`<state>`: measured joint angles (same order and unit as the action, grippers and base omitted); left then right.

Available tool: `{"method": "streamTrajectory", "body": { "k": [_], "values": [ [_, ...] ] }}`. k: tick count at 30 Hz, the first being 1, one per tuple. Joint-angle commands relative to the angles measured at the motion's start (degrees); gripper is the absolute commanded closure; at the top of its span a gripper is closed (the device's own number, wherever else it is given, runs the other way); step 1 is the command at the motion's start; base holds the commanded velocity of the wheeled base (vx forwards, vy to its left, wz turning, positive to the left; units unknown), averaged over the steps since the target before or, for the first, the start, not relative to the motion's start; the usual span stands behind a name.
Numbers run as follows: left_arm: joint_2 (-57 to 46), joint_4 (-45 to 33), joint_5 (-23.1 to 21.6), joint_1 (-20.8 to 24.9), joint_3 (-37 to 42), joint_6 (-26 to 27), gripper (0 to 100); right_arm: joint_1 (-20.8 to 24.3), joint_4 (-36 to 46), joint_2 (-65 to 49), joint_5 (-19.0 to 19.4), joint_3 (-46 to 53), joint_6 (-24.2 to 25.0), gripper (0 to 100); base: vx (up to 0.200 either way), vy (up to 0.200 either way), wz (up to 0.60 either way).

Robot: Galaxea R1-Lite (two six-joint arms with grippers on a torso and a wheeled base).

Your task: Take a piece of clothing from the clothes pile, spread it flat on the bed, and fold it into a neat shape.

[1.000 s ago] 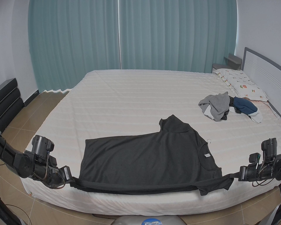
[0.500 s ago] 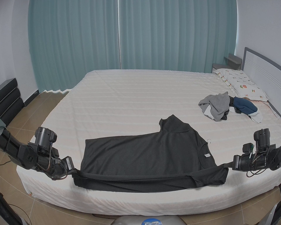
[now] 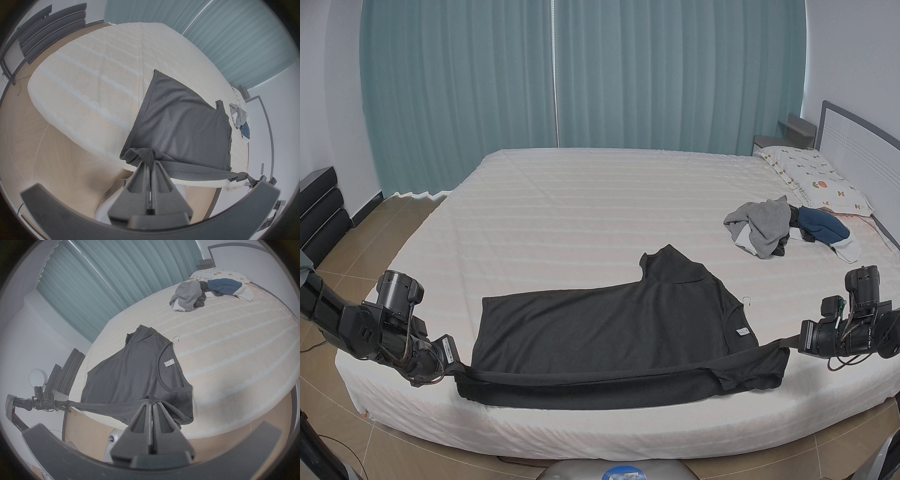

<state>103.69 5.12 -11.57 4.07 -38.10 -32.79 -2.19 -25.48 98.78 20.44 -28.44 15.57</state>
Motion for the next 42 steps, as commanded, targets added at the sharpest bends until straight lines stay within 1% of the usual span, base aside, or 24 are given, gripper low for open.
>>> {"method": "streamTrajectory", "body": {
  "k": [1,6,7,11,14,17,25,31,34,36,37,38,39,40,42],
  "values": [
    [0.1,0.0,-0.1,-0.1,-0.7,-0.1,100,0.2,-0.1,-0.3,0.0,0.0,0.0,100,0.000,0.000,0.00],
    [2.5,0.1,-0.7,-0.1,-2.3,-0.1,100,0.2,-0.1,0.7,0.0,-1.0,0.0,100,0.000,0.000,0.00],
    [3.7,-0.1,-1.7,-0.1,-3.4,-0.2,100,0.2,-0.1,2.1,0.0,-1.8,0.0,100,0.000,0.000,0.00],
    [6.3,-0.1,-1.9,0.0,-5.2,-0.3,100,0.2,-0.1,4.9,0.0,-3.6,0.0,100,0.000,0.000,0.00],
    [8.6,-0.1,-1.9,-0.1,-7.3,-1.8,100,0.8,-0.1,6.7,0.0,-5.1,0.1,100,0.000,0.000,0.00],
    [10.3,-0.3,-1.9,-0.4,-9.3,-2.3,100,1.0,-0.2,8.4,0.0,-6.3,0.1,100,0.000,0.000,0.00],
    [13.6,-4.3,-1.9,-0.2,-14.2,-2.3,100,1.1,-0.3,13.6,0.0,-10.0,0.2,100,0.000,0.000,0.00],
    [15.8,-5.1,-1.8,-0.2,-16.7,-2.3,100,1.3,-0.5,17.0,0.0,-12.5,0.3,100,0.000,0.000,0.00],
    [16.5,-6.2,-1.8,-0.2,-17.7,-2.3,100,1.4,-0.7,17.8,0.0,-13.4,0.9,100,0.000,0.000,0.00],
    [17.4,-7.4,-1.9,-0.2,-19.2,-2.5,100,1.7,-0.8,18.5,0.0,-14.4,2.5,100,0.000,0.000,0.00],
    [17.4,-7.4,-1.9,-0.2,-19.2,-2.5,100,1.7,-0.8,18.5,0.0,-14.4,2.5,0,0.000,0.000,0.00],
    [18.0,-7.4,-1.9,-0.3,-20.0,-3.5,100,2.3,-0.9,19.3,0.0,-15.1,3.2,0,0.000,0.000,0.00],
    [18.0,-7.4,-1.9,-0.3,-20.1,-3.7,0,2.3,-0.9,19.3,0.0,-15.2,3.2,0,0.000,0.000,0.00],
    [18.4,-7.4,-1.9,-0.3,-20.9,-5.0,0,2.4,-1.0,20.2,0.0,-15.8,4.4,0,0.000,0.000,0.00],
    [18.5,-7.4,-1.9,-0.3,-21.3,-5.6,0,2.4,-1.0,20.1,0.0,-16.0,5.4,0,0.000,0.000,0.00]
  ]
}}
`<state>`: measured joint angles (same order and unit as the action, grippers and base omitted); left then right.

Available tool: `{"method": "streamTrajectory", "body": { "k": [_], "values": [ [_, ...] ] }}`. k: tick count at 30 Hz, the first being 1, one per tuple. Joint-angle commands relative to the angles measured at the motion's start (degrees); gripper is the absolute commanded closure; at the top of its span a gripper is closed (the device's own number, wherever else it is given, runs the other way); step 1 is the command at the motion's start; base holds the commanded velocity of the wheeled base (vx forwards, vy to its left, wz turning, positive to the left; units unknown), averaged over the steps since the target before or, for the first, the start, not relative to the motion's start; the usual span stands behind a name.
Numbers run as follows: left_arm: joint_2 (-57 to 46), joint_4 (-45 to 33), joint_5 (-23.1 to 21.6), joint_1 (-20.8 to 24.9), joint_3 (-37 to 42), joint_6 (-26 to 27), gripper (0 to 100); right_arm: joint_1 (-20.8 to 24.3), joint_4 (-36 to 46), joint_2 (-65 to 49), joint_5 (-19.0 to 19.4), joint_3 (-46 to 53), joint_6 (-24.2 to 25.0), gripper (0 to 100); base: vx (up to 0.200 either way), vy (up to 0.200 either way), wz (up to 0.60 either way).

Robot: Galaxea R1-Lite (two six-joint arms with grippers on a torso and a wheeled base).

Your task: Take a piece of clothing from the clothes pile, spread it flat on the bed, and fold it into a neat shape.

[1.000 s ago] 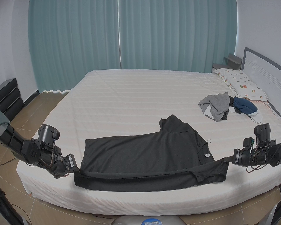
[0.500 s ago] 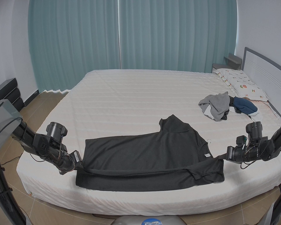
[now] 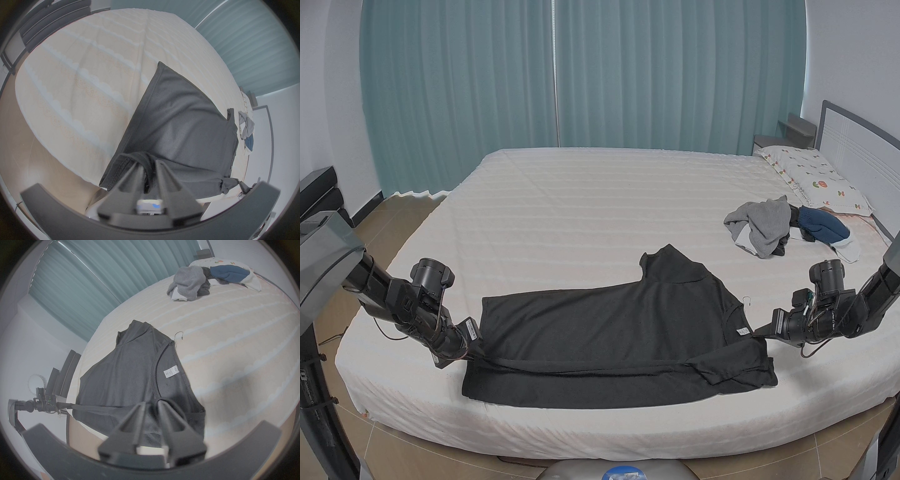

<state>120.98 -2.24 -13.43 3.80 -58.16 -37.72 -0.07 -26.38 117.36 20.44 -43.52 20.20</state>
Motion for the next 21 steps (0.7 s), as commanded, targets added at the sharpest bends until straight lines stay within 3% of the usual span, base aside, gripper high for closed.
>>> {"method": "streamTrajectory", "body": {
  "k": [1,9,16,21],
  "values": [
    [1.1,0.0,0.0,0.0,-1.3,-1.1,0,0.2,-0.1,1.3,0.0,-1.0,1.8,0,0.000,0.000,0.00],
    [-0.7,0.0,-0.8,-2.9,-1.1,-2.2,0,0.2,0.0,-3.6,-0.1,1.0,10.0,0,0.000,0.000,0.00],
    [-5.1,-1.2,-8.5,-6.8,3.8,-2.3,0,5.6,0.0,-7.4,-0.9,6.3,25.2,0,0.000,0.000,0.00],
    [-5.7,-1.2,-13.3,-7.5,5.8,-2.4,0,7.5,-0.1,-6.4,-3.1,7.5,27.3,0,0.000,0.000,0.00]
  ]
}}
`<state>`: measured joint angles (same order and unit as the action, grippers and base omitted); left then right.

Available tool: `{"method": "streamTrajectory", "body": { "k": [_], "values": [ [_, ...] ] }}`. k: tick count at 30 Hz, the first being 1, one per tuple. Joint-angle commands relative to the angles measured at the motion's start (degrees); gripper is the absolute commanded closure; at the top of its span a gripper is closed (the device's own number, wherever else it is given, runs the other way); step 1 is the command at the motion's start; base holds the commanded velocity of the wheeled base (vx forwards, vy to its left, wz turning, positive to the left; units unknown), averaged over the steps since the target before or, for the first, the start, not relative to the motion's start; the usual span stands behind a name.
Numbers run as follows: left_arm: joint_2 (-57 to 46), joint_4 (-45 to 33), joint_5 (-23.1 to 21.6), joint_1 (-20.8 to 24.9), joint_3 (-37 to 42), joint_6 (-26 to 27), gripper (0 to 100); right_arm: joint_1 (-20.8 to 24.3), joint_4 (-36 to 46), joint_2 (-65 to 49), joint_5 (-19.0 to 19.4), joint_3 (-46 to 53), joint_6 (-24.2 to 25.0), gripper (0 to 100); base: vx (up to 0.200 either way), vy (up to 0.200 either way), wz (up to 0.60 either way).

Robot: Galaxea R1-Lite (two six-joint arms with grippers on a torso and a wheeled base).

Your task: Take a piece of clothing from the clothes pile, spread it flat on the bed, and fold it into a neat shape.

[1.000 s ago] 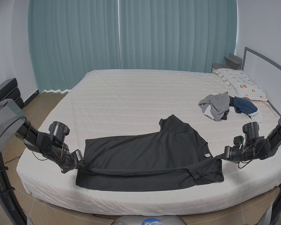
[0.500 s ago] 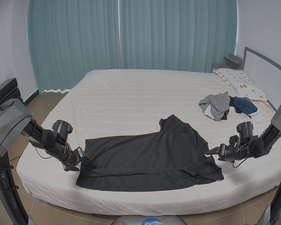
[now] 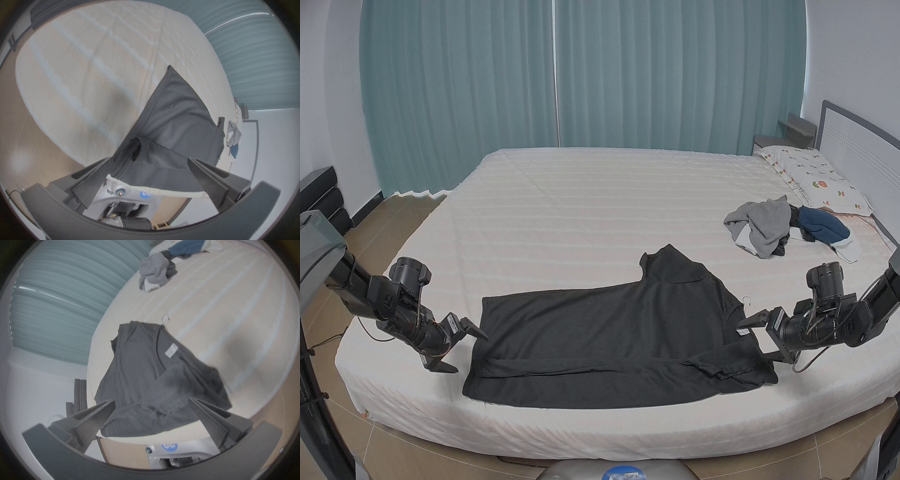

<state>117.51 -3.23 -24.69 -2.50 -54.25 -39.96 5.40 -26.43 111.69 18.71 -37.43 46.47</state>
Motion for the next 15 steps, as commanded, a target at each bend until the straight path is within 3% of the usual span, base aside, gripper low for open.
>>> {"method": "streamTrajectory", "body": {
  "k": [1,6,13,15],
  "values": [
    [-2.1,-0.3,-2.8,-1.2,2.0,-0.1,0,2.3,0.0,0.4,-2.5,1.3,1.8,0,0.000,0.000,0.00],
    [-1.8,0.4,-4.1,-1.0,3.4,-0.1,0,3.5,-0.7,3.9,-5.6,0.5,5.1,0,0.000,0.000,0.00],
    [-2.0,0.3,-5.6,-1.1,3.7,-0.1,0,4.4,-5.6,7.5,-6.8,-0.9,9.6,0,0.000,0.000,0.00],
    [-2.0,0.4,-5.6,-1.0,3.9,0.0,0,5.5,-7.9,10.0,-9.3,-0.9,10.5,0,0.000,0.000,0.00]
  ]
}}
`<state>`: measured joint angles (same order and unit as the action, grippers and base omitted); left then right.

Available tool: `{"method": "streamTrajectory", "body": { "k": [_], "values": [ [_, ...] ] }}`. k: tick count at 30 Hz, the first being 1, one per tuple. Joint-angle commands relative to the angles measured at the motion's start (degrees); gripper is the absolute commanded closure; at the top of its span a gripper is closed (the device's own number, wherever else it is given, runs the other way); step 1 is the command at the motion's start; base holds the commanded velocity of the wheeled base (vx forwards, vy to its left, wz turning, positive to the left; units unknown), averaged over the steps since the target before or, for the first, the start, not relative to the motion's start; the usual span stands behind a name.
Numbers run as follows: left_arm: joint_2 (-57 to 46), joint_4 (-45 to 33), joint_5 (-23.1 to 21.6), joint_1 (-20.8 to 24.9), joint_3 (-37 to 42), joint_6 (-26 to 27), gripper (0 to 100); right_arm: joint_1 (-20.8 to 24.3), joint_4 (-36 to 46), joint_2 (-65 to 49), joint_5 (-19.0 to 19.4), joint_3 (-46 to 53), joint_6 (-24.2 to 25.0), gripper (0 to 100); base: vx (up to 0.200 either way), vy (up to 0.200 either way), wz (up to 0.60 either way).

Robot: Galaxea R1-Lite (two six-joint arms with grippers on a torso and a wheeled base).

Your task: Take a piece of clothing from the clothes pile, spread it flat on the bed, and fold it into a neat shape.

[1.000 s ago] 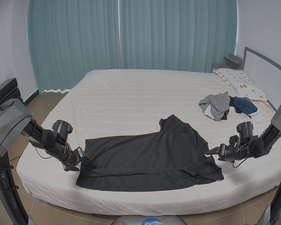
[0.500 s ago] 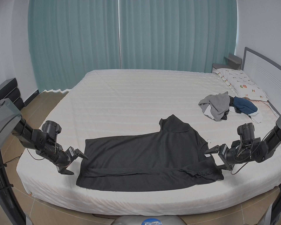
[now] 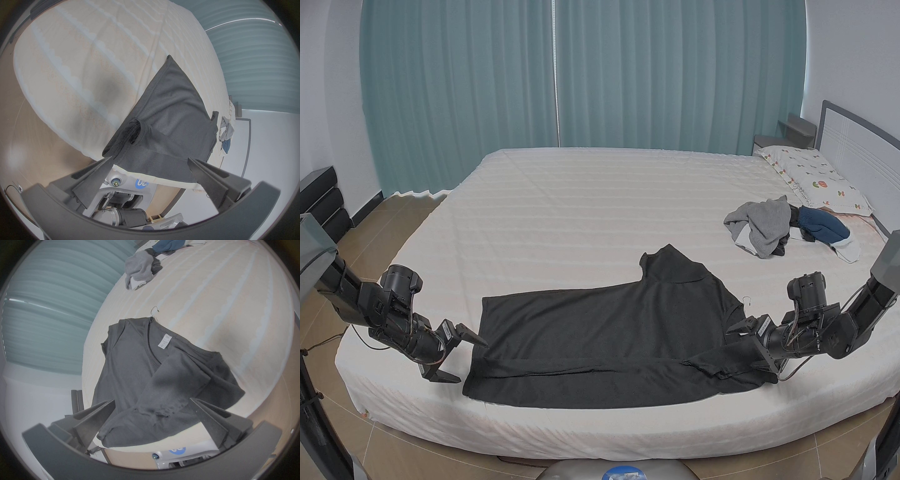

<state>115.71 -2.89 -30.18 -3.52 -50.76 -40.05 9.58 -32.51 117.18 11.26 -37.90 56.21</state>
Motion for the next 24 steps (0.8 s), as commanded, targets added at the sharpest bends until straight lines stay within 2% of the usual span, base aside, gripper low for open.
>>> {"method": "streamTrajectory", "body": {
  "k": [1,24],
  "values": [
    [-0.2,0.2,-0.1,0.0,0.6,0.1,0,1.3,-2.0,4.7,-2.1,-0.4,0.7,0,0.000,0.000,0.00],
    [-0.2,0.3,-0.1,0.1,1.2,0.7,0,1.6,-1.4,2.4,-2.5,1.8,0.7,0,0.000,0.000,0.00]
  ]
}}
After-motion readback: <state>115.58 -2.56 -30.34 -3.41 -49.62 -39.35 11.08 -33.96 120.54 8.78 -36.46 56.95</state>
